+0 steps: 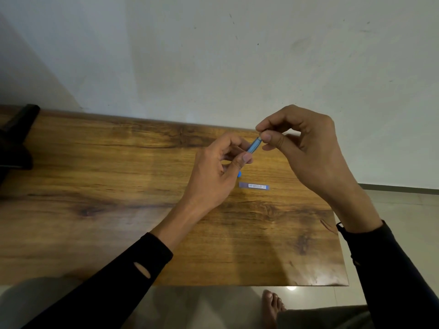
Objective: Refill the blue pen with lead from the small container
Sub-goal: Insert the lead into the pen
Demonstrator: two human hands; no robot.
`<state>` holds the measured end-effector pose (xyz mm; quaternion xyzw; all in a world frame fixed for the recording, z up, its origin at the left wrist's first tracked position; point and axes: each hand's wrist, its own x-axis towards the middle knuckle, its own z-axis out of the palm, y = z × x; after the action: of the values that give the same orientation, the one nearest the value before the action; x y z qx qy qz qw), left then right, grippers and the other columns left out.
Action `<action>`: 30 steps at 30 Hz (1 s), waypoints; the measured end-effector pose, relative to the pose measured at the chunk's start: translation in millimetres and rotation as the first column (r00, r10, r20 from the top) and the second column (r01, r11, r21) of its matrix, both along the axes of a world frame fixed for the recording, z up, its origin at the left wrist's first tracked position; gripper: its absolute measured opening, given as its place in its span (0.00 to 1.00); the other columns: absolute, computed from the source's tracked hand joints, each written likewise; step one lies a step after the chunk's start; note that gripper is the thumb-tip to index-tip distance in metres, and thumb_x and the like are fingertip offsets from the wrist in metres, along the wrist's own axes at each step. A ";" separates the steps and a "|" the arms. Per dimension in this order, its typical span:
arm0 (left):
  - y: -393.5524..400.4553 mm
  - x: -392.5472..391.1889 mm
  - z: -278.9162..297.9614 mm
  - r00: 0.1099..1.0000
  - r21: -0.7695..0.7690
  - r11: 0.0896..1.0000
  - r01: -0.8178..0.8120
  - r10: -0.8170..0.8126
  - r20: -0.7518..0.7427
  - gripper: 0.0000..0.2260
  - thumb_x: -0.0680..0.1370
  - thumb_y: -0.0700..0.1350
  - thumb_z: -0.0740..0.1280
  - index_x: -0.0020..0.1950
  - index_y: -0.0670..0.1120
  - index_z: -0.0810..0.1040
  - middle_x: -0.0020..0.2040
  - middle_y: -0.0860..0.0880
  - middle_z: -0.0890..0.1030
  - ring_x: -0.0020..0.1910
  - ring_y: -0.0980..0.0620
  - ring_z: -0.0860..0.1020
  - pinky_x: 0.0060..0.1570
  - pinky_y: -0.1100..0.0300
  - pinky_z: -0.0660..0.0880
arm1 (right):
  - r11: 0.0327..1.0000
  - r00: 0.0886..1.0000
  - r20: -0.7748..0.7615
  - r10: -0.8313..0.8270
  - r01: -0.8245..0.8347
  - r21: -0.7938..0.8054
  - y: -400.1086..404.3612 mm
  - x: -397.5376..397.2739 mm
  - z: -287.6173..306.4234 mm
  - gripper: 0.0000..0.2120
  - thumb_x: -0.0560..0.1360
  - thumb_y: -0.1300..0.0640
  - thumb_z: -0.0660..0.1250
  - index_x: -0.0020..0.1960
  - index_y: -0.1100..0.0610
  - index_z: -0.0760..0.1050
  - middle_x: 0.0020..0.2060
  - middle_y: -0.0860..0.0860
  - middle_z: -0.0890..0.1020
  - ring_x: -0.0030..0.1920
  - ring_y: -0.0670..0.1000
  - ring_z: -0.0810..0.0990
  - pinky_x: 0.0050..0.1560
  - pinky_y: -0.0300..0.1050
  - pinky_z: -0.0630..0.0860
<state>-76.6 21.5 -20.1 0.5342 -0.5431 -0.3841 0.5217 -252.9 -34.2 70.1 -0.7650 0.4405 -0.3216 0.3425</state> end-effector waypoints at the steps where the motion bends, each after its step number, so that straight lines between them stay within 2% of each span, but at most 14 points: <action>1: 0.1 0.1 -0.7 1.000 0.004 1.000 0.003 -0.003 0.003 0.04 0.84 0.44 0.73 0.55 0.53 0.82 0.49 0.55 0.88 0.50 0.55 0.89 0.44 0.44 0.86 | 1.000 1.000 -0.012 0.002 -0.002 -0.001 0.0 -0.8 -0.4 0.06 0.81 0.65 0.73 0.54 0.56 0.84 0.48 0.50 0.87 0.47 0.52 0.87 0.48 0.53 0.87; 4: 0.6 -0.3 -2.1 1.000 0.025 1.000 0.007 -0.007 0.015 0.03 0.84 0.43 0.73 0.57 0.48 0.83 0.49 0.55 0.88 0.51 0.56 0.89 0.47 0.46 0.85 | 1.000 0.998 -0.052 0.019 -0.020 -0.011 0.2 -3.2 0.2 0.05 0.80 0.65 0.74 0.55 0.59 0.85 0.48 0.50 0.86 0.48 0.52 0.87 0.48 0.57 0.86; 7: 1.3 -1.0 -1.6 1.000 0.029 1.000 0.002 -0.003 0.008 0.04 0.85 0.43 0.73 0.58 0.45 0.83 0.48 0.53 0.89 0.51 0.57 0.89 0.47 0.48 0.86 | 0.999 0.996 -0.077 0.034 -0.035 -0.012 0.0 -4.7 1.0 0.06 0.79 0.66 0.74 0.55 0.59 0.84 0.48 0.50 0.86 0.49 0.50 0.86 0.51 0.56 0.85; 12: 1.2 -1.1 -0.7 1.000 0.022 1.000 0.016 -0.016 0.015 0.03 0.85 0.42 0.73 0.58 0.45 0.83 0.47 0.52 0.89 0.51 0.57 0.89 0.47 0.51 0.87 | 0.999 0.997 -0.071 0.035 -0.037 -0.025 0.2 -4.9 1.6 0.11 0.78 0.66 0.76 0.58 0.57 0.80 0.45 0.50 0.86 0.47 0.51 0.86 0.50 0.52 0.85; 16: 1.0 -0.7 0.4 0.999 -0.003 1.000 0.026 -0.026 0.036 0.03 0.85 0.42 0.73 0.58 0.47 0.82 0.47 0.52 0.89 0.51 0.57 0.89 0.45 0.55 0.87 | 0.999 0.996 -0.081 0.026 -0.030 -0.038 -2.3 -5.7 -0.3 0.06 0.77 0.65 0.77 0.50 0.60 0.81 0.44 0.49 0.86 0.46 0.51 0.86 0.50 0.55 0.85; 21: -0.2 0.9 2.3 1.000 -0.055 0.998 0.029 -0.029 -0.005 0.04 0.85 0.43 0.73 0.57 0.51 0.82 0.49 0.53 0.89 0.51 0.54 0.89 0.44 0.63 0.84 | 0.999 1.000 0.008 -0.010 0.010 0.050 -2.5 -2.0 -7.4 0.05 0.75 0.64 0.79 0.48 0.60 0.84 0.42 0.49 0.87 0.46 0.51 0.87 0.49 0.57 0.85; 25: -1.0 1.7 2.5 0.996 -0.084 0.996 0.040 -0.046 -0.079 0.05 0.85 0.44 0.73 0.59 0.52 0.82 0.51 0.52 0.88 0.52 0.53 0.90 0.46 0.62 0.84 | 0.994 0.993 0.114 0.026 -0.038 0.101 -2.5 1.0 -11.1 0.04 0.76 0.62 0.78 0.49 0.55 0.84 0.42 0.52 0.87 0.44 0.47 0.86 0.44 0.43 0.84; 30: -3.4 1.5 8.5 0.984 -0.115 0.992 0.048 -0.067 -0.166 0.07 0.85 0.44 0.71 0.62 0.50 0.82 0.51 0.52 0.89 0.51 0.51 0.90 0.48 0.53 0.87 | 0.986 0.981 0.188 0.043 -0.073 0.151 -2.1 4.3 -15.9 0.03 0.80 0.59 0.74 0.53 0.56 0.86 0.48 0.51 0.89 0.50 0.49 0.87 0.47 0.45 0.84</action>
<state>-75.1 18.1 -11.6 0.4539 -0.5325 -0.4121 0.5836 -248.6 -36.3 54.2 -0.7151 0.4085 -0.3450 0.4503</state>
